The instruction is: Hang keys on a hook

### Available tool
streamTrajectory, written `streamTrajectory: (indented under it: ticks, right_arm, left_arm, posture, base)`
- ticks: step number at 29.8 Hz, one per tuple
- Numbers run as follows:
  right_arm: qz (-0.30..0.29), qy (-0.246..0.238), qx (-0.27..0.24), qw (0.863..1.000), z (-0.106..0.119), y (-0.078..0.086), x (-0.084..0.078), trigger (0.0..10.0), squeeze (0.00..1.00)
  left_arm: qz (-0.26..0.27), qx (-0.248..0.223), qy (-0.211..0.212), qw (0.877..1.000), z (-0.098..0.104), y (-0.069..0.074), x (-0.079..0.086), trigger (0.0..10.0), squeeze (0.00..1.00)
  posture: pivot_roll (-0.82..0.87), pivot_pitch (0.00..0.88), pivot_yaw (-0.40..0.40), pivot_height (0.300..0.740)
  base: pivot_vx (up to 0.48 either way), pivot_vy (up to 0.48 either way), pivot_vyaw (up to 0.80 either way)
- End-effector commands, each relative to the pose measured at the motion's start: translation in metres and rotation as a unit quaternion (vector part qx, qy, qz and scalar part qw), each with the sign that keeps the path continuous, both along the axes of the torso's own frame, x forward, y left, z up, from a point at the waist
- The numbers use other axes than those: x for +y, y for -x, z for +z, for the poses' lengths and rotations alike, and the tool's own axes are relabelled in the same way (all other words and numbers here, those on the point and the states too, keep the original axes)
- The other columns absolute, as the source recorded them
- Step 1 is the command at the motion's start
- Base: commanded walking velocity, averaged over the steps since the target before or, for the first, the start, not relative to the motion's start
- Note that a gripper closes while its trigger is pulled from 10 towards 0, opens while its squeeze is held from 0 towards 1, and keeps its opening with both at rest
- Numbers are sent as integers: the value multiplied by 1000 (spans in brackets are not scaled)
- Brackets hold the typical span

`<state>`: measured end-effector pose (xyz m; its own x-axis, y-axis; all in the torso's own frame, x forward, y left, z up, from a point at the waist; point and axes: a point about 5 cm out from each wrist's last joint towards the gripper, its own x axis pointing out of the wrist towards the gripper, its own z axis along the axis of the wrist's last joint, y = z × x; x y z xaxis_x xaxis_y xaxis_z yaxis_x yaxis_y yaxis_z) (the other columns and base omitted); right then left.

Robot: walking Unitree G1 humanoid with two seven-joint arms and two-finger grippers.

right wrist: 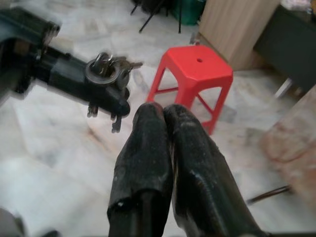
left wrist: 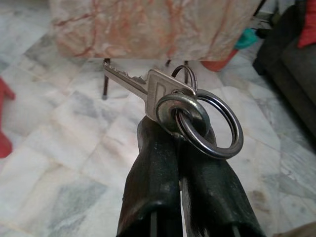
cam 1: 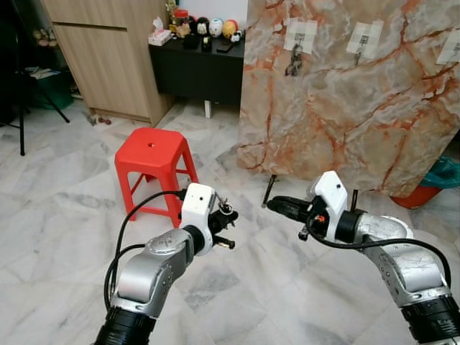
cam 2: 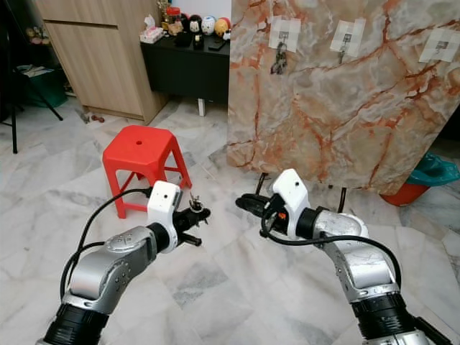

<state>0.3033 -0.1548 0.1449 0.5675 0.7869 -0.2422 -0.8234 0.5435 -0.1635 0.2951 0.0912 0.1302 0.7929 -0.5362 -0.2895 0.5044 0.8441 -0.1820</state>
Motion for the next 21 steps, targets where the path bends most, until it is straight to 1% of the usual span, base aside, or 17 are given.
streamTrajectory:
  ticks: [1,3,4,5,7,8,11,12,14,16,18,19,20,21]
  right_arm:
    - [21,50,-35,998,-2,1,1,10000,0]
    - [43,88,-63,993,-4,1,3,10000,0]
    - [62,110,-83,988,-4,2,4,10000,0]
    - [69,114,-91,987,-3,2,5,10000,0]
    - [69,114,-91,987,-3,2,5,10000,0]
    - [87,124,-115,982,0,2,6,10000,0]
    - [96,129,-129,978,1,2,6,10000,0]
    - [96,130,-147,976,3,0,5,10000,0]
    - [99,131,-160,973,4,-1,4,10000,0]
    - [112,126,-174,970,5,-1,3,10000,0]
    - [124,144,-175,966,2,0,1,10000,0]
    - [132,167,-173,962,-1,-1,-1,10000,0]
    - [132,167,-173,962,-1,-1,-1,10000,0]
    - [141,187,-174,956,-4,-1,-4,10000,0]
  left_arm:
    - [-24,-26,-6,999,10,1,-5,10000,0]
    - [-40,-23,-3,999,10,3,-8,10000,0]
    - [-58,-16,-2,998,8,6,-10,10000,0]
    - [-65,-13,-3,998,7,7,-11,10000,0]
    - [-65,-13,-3,998,7,7,-11,10000,0]
    - [-69,-4,8,998,7,9,-12,10000,0]
    - [-69,-1,16,998,7,9,-12,10000,0]
    - [-81,4,19,997,8,11,-14,10000,0]
    - [-90,7,21,996,8,12,-15,10000,0]
    - [-111,9,22,994,8,16,-17,10000,0]
    - [-115,12,25,993,8,17,-18,10000,0]
    - [-116,14,25,993,8,17,-18,10000,0]
    - [-116,14,25,993,8,17,-18,10000,0]
    - [-128,14,24,991,8,19,-19,10000,0]
  posture:
    - [-16,0,-19,740]
    - [-15,0,-20,740]
    - [-15,0,-21,740]
    - [-15,0,-21,740]
    - [-15,0,-21,740]
    - [-17,0,-21,740]
    - [-17,0,-21,740]
    - [-17,0,-21,740]
    - [-17,0,-21,740]
    - [-16,0,-19,740]
    - [-16,0,-17,740]
    - [-19,0,-15,740]
    - [-19,0,-15,740]
    - [-19,0,-16,740]
  base:
    - [0,0,0]
    - [0,0,0]
    - [0,0,0]
    - [0,0,0]
    - [0,0,0]
    - [0,0,0]
    - [0,0,0]
    - [0,0,0]
    - [0,0,0]
    - [0,0,0]
    - [0,0,0]
    - [0,0,0]
    - [0,0,0]
    - [0,0,0]
